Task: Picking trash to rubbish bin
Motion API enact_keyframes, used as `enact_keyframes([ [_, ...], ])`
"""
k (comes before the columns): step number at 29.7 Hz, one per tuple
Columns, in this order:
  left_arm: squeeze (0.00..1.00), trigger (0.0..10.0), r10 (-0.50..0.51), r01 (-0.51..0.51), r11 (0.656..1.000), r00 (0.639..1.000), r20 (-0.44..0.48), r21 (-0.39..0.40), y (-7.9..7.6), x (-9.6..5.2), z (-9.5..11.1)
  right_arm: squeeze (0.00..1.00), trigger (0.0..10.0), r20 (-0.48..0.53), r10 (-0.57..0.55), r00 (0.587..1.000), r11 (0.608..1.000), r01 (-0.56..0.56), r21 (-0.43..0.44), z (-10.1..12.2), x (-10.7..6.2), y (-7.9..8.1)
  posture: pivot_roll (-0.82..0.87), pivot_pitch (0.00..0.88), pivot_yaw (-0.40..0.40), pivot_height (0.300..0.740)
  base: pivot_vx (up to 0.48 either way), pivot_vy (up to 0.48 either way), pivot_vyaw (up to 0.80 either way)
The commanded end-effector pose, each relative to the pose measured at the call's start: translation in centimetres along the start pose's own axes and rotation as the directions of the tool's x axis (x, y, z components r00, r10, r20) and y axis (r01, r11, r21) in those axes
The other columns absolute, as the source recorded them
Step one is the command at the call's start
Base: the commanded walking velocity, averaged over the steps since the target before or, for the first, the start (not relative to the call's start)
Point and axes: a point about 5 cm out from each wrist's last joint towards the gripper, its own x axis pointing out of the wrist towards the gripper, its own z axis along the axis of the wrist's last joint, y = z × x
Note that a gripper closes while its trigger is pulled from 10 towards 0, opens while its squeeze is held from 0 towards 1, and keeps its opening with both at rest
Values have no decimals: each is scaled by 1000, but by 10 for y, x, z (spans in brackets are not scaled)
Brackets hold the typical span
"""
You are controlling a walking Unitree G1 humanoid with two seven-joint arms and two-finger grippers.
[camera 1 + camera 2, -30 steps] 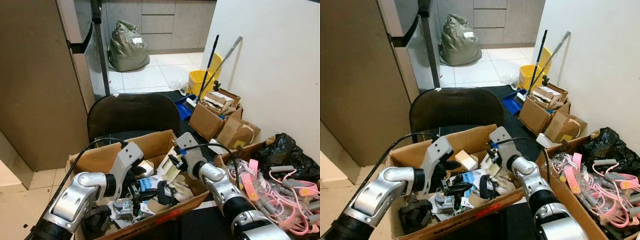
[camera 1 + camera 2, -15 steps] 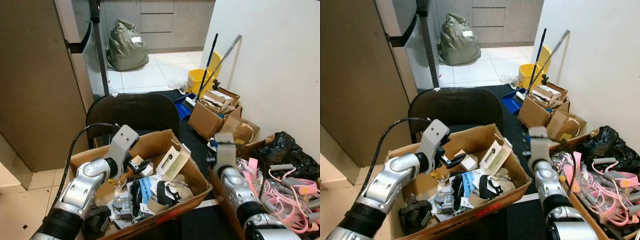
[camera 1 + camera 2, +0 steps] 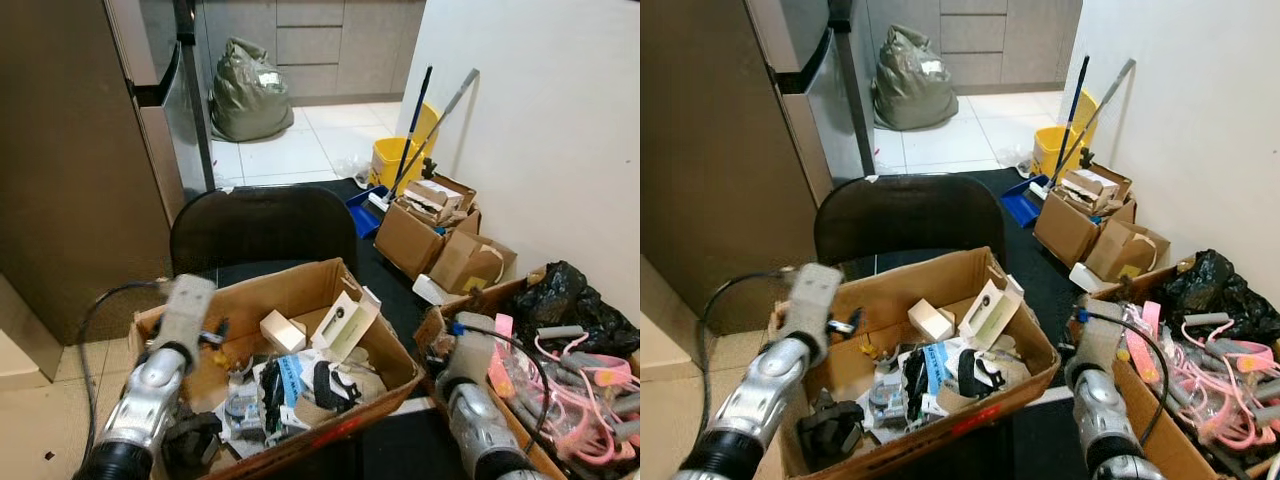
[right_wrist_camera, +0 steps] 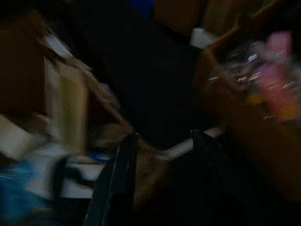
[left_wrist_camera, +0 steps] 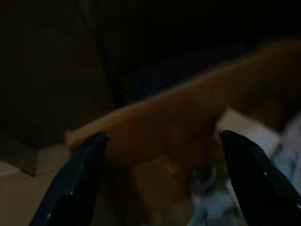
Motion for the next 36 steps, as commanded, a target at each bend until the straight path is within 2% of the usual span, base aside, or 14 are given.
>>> enact_keyframes([
  [1, 0, 10000, 0, 0, 999, 1000, 5, -39, -4, -3, -9, 0, 10000, 30, 85, 996, 996, -85, 13, -3, -3, 9, -62, 47, -7, 740, 0, 0, 0],
  [2, 0, 10000, 0, 0, 999, 1000, 5, -39, -4, -3, -9, 0, 10000, 30, 85, 996, 996, -85, 13, -3, -3, 9, -62, 47, -7, 740, 0, 0, 0],
  [3, 0, 10000, -18, 18, 1000, 1000, -2, 7, -7, -4, -13, 0, 10000, 25, 108, 994, 994, -108, -2, -6, -5, 13, -66, 46, -4, 740, 0, 0, 0],
  [4, 0, 10000, -18, 18, 1000, 1000, -2, 7, -7, -4, -13, 0, 10000, 25, 108, 994, 994, -108, -2, -6, -5, 13, -66, 46, -4, 740, 0, 0, 0],
  [5, 0, 10000, -29, 30, 999, 999, -20, 43, -9, -4, -18, 0, 10000, 16, 103, 995, 995, -103, -18, -10, -6, 12, -64, 51, -8, 740, 0, 0, 0],
  [7, 0, 10000, -59, 61, 996, 998, -22, 68, -16, -5, -20, 0, 10000, -28, 72, 997, 997, -73, -33, -21, -11, 6, -45, 46, -25, 740, 0, 0, 0],
  [11, 0, 10000, -78, 77, 996, 997, 14, 34, -20, -3, -16, 0, 10000, -52, 78, 996, 995, -80, -51, -30, -15, 6, -34, 40, -26, 740, 0, 0, -120],
  [15, 0, 10000, -108, 107, 992, 994, 23, 64, -21, -2, -15, 0, 10000, -48, 84, 995, 995, -87, -51, -33, -17, 6, -41, 35, -11, 740, 0, 0, -800],
  [20, 0, 10000, -140, 137, 985, 990, 28, 106, -25, 0, -14, 0, 10000, -36, 41, 999, 998, -42, -36, -34, -19, 3, -47, 19, -6, 740, 0, 0, -800],
  [22, 0, 10000, -146, 141, 985, 989, 36, 100, -27, 2, -12, 0, 10000, -42, 7, 999, 999, -9, -38, -36, -20, 1, -46, 9, -7, 740, 0, 0, -800],
  [28, 0, 10000, -166, 158, 980, 985, 56, 118, -30, 4, -8, 0, 10000, -53, -4, 999, 998, 1, -59, -39, -23, -2, -47, 0, -12, 740, 0, 0, -800],
  [29, 0, 10000, -174, 163, 972, 983, 50, 170, -29, 4, -9, 0, 10000, -50, -15, 999, 998, 12, -57, -40, -24, -4, -47, 0, -12, 740, 0, 0, -800],
  [30, 0, 10000, -177, 166, 970, 983, 46, 178, -29, 4, -10, 0, 10000, -49, -22, 999, 999, 19, -51, -40, -24, -4, -50, 2, -12, 740, 0, 0, -800],
  [36, 0, 10000, -180, 172, 973, 983, 39, 157, -29, 3, -12, 0, 10000, -35, -49, 998, 998, 47, -36, -37, -23, -8, -48, 7, -11, 740, 0, 0, -800],
])
